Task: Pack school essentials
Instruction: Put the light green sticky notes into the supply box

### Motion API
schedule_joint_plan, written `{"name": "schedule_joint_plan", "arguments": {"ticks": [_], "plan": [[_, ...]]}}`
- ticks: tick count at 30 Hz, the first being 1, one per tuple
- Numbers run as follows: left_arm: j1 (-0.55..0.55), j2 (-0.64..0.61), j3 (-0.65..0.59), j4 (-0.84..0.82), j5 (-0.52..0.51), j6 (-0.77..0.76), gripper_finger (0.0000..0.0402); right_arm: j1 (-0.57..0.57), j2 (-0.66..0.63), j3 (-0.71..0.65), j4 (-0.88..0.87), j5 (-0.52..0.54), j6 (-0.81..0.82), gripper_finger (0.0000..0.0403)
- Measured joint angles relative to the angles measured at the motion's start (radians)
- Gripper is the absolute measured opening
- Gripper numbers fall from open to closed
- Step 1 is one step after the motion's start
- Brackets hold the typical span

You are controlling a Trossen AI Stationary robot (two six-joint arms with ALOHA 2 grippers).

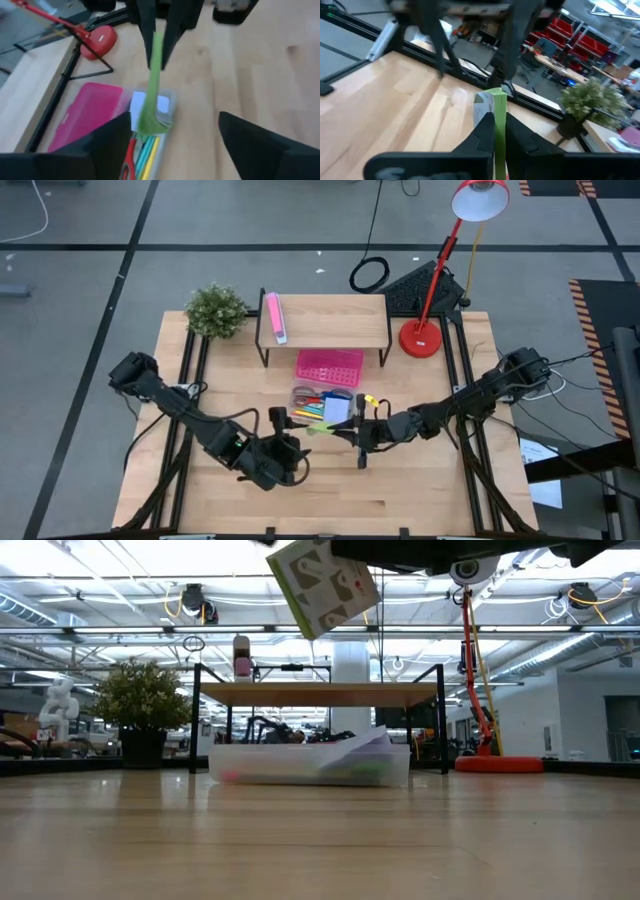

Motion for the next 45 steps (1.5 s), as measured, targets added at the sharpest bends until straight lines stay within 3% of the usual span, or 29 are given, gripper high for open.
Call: {"name": "schedule_joint_plan", "arguments": {"ticks": [5, 9, 25, 28, 31, 34, 39, 45], "plan": [[0.013, 0.071, -0.001, 0.062, -0.125, 0.011, 0.0326, 0.0, 0.0, 0.0, 0.009, 0.009, 0.005, 0.0008], [0.035, 0.097, -0.001, 0.103, -0.132, 0.026, 0.0308, 0.0, 0.0, 0.0, 0.008, 0.009, 0.015, 0.0009], [0.044, 0.1, -0.001, 0.017, -0.128, -0.028, 0.0033, 0.0, 0.0, 0.0, 0.021, 0.012, 0.016, 0.001], [0.038, 0.1, -0.001, 0.017, -0.128, 0.01, 0.0012, 0.0, 0.0, 0.0, 0.02, 0.01, 0.016, 0.001], [0.039, 0.1, -0.001, 0.017, -0.128, 0.031, 0.0024, 0.0, 0.0, 0.0, 0.019, 0.008, 0.016, 0.0014], [0.038, 0.1, -0.001, 0.013, -0.128, 0.063, 0.0031, 0.002, 0.0, 0.0, 0.018, 0.009, 0.016, 0.0034], [0.039, 0.1, -0.001, -0.027, -0.122, 0.135, 0.0012, 0.022, 0.0, 0.0, 0.018, 0.021, 0.02, 0.0108], [0.065, 0.079, -0.001, -0.129, -0.123, 0.204, 0.0022, 0.08, -0.03, 0.0, -0.066, 0.155, 0.067, 0.0195]]}}
